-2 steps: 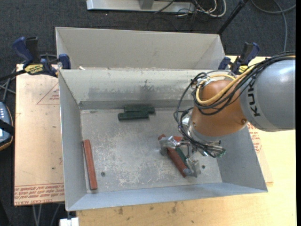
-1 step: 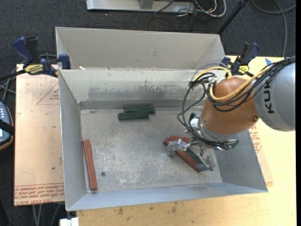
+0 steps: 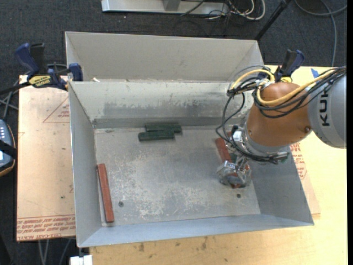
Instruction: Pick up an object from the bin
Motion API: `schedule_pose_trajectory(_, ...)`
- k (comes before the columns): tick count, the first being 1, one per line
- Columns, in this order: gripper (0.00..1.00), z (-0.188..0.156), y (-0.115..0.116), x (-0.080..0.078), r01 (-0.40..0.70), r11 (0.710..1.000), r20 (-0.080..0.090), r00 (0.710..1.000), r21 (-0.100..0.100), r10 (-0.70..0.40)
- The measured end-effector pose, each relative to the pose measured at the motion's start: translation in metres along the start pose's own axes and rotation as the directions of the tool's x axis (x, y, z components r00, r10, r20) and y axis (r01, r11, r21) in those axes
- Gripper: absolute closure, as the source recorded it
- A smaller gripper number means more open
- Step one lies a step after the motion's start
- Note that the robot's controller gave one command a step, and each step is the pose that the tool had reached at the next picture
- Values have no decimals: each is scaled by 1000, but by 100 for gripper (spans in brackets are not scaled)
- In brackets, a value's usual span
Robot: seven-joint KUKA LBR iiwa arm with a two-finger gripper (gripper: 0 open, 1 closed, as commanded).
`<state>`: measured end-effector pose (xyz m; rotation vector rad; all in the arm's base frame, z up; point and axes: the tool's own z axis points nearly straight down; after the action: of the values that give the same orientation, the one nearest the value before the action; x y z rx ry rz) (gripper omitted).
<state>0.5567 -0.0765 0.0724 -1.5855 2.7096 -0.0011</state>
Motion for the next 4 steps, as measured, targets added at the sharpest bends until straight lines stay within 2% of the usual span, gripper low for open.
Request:
schedule_pose_trajectory(1, 0, 1, 0, -2, 2, 1000, 6, 1000, 4, -2)
schedule_pose_trajectory(2, 0, 1, 1, -1, 1, 1000, 4, 1000, 1, -1)
schedule_pose_trajectory(3, 0, -27, -36, 2, 149, 989, 2, 989, -11, -149)
schedule_pose_trajectory(4, 0, -42, -65, 18, 252, 968, 4, 968, 13, -252)
